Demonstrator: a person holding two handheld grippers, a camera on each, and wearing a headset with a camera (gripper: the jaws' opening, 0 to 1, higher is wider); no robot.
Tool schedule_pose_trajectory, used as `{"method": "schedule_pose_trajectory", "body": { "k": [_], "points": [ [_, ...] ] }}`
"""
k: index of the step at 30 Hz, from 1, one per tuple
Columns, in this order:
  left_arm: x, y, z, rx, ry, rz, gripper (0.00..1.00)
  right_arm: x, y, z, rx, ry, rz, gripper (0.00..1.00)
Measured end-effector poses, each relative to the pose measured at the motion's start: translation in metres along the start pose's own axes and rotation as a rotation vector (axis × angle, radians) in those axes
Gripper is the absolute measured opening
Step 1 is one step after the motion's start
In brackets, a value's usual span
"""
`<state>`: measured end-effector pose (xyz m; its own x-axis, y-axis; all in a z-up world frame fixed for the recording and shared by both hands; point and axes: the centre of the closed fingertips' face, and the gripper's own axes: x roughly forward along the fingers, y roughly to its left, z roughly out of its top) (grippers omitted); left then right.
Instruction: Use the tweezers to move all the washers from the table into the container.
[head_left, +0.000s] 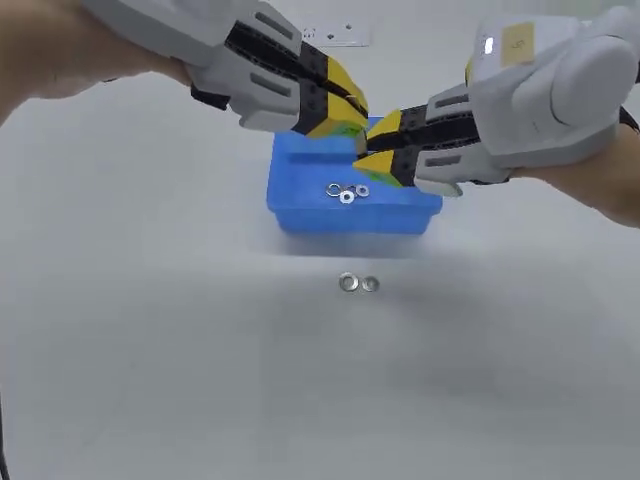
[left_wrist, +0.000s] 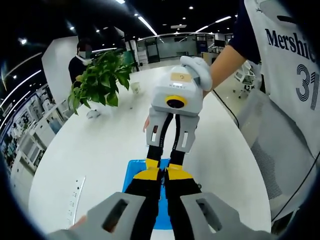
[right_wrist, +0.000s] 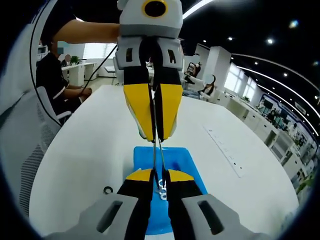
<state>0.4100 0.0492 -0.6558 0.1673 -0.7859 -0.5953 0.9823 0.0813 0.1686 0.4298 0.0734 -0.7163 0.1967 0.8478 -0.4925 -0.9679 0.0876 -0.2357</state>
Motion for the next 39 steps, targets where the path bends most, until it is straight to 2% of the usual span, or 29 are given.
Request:
{"method": "schedule_pose_trajectory", "body": {
  "k": [10, 18, 24, 29, 30, 39],
  "points": [
    [-0.007, -0.019, 0.015, 0.016, -0.004, 0.006, 0.06, -0.012, 0.018, 0.012, -0.029, 0.002, 0.007, 0.11],
    [-0.006, -0.037, 0.014, 0.013, -0.009, -0.005, 0.06, -0.02, 0.043, 0.015, -0.032, 0.013, 0.024, 0.11],
    [-0.008, -0.056, 0.007, -0.008, -0.003, -0.016, 0.06, -0.017, 0.066, 0.016, -0.028, 0.016, 0.047, 0.11],
    [-0.006, -0.07, -0.006, -0.037, 0.005, -0.026, 0.06, -0.008, 0.084, 0.01, -0.017, 0.021, 0.08, 0.11],
    [-0.006, -0.073, -0.009, -0.046, 0.006, -0.028, 0.06, -0.004, 0.084, 0.005, -0.014, 0.025, 0.088, 0.11],
    [0.001, -0.081, -0.02, -0.08, 0.007, -0.026, 0.06, 0.0, 0.096, -0.005, 0.012, 0.028, 0.102, 0.11]
  ]
}}
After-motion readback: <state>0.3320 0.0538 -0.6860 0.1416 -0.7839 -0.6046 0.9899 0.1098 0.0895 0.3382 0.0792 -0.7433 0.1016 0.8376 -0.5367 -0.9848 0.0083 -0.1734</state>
